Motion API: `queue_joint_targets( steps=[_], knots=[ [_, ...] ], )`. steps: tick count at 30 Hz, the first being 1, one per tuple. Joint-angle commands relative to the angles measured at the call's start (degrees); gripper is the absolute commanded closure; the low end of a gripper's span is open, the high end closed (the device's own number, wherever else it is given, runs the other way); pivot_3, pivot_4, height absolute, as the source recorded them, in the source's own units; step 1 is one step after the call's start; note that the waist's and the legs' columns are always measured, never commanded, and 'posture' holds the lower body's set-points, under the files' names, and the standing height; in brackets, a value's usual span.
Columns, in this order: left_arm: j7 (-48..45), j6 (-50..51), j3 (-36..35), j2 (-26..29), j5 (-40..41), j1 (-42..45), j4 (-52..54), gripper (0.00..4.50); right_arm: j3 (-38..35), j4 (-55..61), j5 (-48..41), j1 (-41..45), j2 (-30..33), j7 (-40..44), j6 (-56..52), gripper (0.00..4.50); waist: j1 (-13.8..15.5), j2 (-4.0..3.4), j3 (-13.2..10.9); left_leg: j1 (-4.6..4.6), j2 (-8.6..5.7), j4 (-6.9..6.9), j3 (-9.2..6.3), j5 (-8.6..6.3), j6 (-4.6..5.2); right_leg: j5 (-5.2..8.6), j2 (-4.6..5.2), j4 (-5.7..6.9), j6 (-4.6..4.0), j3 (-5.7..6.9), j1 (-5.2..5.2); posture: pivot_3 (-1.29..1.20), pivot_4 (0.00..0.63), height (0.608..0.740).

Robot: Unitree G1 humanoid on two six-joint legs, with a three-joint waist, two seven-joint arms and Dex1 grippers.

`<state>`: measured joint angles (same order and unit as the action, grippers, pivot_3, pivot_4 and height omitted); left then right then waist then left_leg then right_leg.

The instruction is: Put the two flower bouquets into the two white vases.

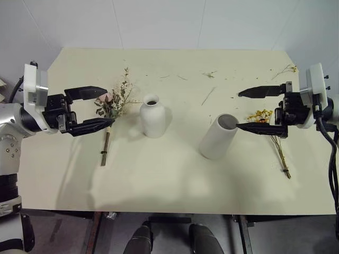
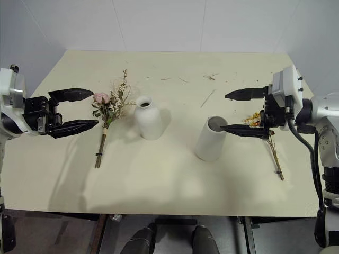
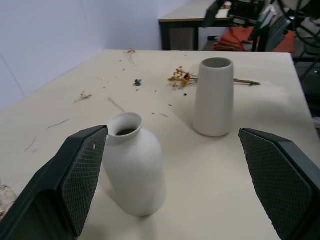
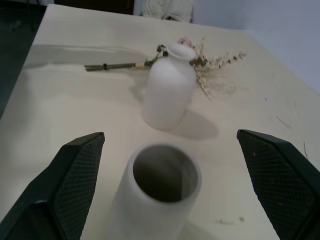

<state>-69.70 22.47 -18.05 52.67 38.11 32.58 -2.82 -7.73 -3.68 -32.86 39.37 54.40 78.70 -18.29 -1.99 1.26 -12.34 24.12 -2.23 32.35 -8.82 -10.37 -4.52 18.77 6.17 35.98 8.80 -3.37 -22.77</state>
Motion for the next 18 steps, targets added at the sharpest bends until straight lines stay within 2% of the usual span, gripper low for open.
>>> queue_joint_targets(
  steps=[1,6,8,11,14,16,18],
  knots=[
    [-0.2,-2.4,-2.5,1.1,-0.6,-0.8,1.2,0.01,-1.6,-2.3,0.9,2.1,-0.4,-0.1,2.6,0.00,0.0,0.00,0.0,0.00,0.01,0.05,0.00,0.00,0.01,0.00,-0.02,0.01,0.00,0.00,0.00,0.00,0.150,0.740],
    [1.2,-0.6,-4.9,1.9,0.2,-5.2,2.9,0.01,-0.9,-7.1,2.1,4.2,-1.1,0.9,3.5,0.00,-0.1,0.00,0.0,0.00,0.02,0.14,0.01,-0.01,0.02,-0.04,-0.04,0.04,0.00,-0.04,0.00,0.00,0.150,0.740],
    [1.3,2.1,-2.8,5.6,-2.9,-7.4,3.2,0.01,-0.1,-8.2,2.5,5.6,-1.4,1.9,3.8,0.00,-0.2,0.00,0.0,0.01,0.03,0.14,0.01,-0.02,0.02,-0.04,-0.04,0.04,0.00,-0.04,0.00,0.00,0.150,0.740],
    [5.2,12.3,1.5,12.9,-7.3,-8.3,1.5,0.01,1.4,-10.7,3.6,8.8,-3.3,2.8,5.5,0.00,-0.6,-0.02,0.0,0.01,0.03,0.16,0.02,-0.03,0.04,-0.05,-0.07,0.08,0.01,-0.07,0.00,0.00,0.150,0.740],
    [9.8,21.5,5.6,16.9,-11.0,-6.3,-1.2,0.01,2.0,-11.0,4.0,10.0,-4.5,4.0,6.4,0.00,-1.0,-0.03,0.0,-0.03,0.05,0.18,0.01,-0.04,0.04,-0.05,-0.11,0.15,0.01,-0.08,0.01,0.00,0.150,0.740],
    [13.0,25.3,8.0,17.5,-13.5,-4.3,-3.4,0.01,2.5,-9.8,3.9,10.2,-5.2,4.3,6.6,0.00,-1.1,-0.03,0.0,-0.03,0.06,0.18,0.00,-0.04,0.05,-0.05,-0.14,0.19,0.01,-0.08,0.00,0.00,0.150,0.740],
    [16.6,33.5,11.8,16.1,-14.3,0.1,-2.5,0.01,2.2,-9.1,3.5,11.0,-5.4,4.5,6.2,0.00,-1.0,-0.03,0.0,-0.02,0.06,0.20,-0.02,-0.04,0.05,-0.05,-0.16,0.25,0.01,-0.08,0.00,0.00,0.150,0.740]
  ],
)
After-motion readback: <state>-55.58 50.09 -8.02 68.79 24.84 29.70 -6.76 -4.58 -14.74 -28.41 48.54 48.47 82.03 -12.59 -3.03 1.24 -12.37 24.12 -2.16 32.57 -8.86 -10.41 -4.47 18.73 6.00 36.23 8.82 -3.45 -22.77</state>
